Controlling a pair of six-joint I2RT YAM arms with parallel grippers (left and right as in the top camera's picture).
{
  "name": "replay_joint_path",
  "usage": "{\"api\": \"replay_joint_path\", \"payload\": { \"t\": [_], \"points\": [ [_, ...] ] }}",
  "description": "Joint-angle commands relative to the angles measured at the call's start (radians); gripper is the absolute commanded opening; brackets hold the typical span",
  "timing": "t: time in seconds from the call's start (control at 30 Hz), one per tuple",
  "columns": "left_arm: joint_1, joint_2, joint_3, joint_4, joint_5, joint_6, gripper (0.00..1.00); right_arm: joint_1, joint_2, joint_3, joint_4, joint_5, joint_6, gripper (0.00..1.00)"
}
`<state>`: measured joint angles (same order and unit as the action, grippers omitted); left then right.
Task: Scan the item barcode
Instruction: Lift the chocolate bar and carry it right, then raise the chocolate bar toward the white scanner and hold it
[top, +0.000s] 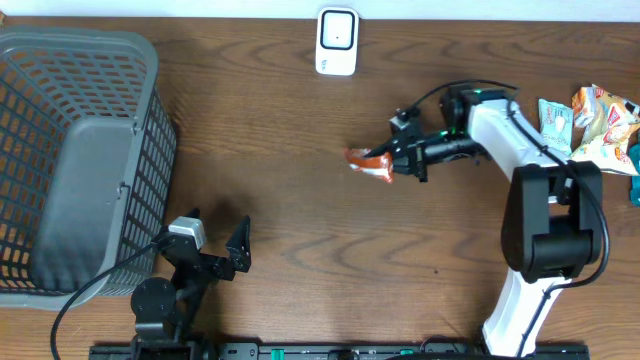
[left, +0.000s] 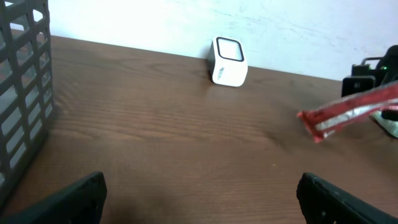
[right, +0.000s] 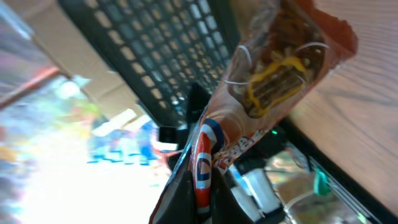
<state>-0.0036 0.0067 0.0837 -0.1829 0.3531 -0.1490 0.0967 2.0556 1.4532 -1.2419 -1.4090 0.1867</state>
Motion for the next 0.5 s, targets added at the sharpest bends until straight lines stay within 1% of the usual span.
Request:
{"api": "replay_joint_path", "payload": {
  "t": [0.0, 0.13, 0.17, 0.2, 0.27, 0.3, 0.37, 0.47],
  "points": [
    [0.002, -0.001, -0.016, -0.025, -0.002, 0.017, 0.98, -0.021, 0.009, 0.013, -0.004, -0.085, 0.018, 0.01],
    [0.002, -0.001, -0.016, -0.025, -0.003, 0.017, 0.98, -0.031, 0.009, 0.013, -0.003, -0.080, 0.016, 0.01],
    [0.002, -0.001, -0.016, -0.025, -0.003, 0.017, 0.98, -0.032, 0.009, 0.013, 0.006, -0.047, -0.010, 0.01],
    [0.002, -0.001, -0.016, -0.025, -0.002, 0.017, 0.98, -0.032, 0.009, 0.013, 0.031, -0.001, -0.047, 0.01],
    [0.002, -0.001, -0.016, -0.025, -0.002, 0.017, 0.98, -0.029, 0.009, 0.013, 0.094, 0.153, -0.129, 0.01],
    [0.002, -0.001, -0.016, -0.025, -0.003, 0.017, 0.98, -0.021, 0.009, 0.013, 0.111, 0.277, -0.132, 0.01],
    [0.002, -0.001, -0.016, -0.025, -0.002, 0.017, 0.98, -0.010, 0.009, 0.013, 0.113, 0.364, -0.132, 0.01],
    [0.002, -0.001, -0.016, -0.025, -0.002, 0.017, 0.98, 0.007, 0.009, 0.013, 0.185, 0.505, -0.132, 0.01]
  ]
}}
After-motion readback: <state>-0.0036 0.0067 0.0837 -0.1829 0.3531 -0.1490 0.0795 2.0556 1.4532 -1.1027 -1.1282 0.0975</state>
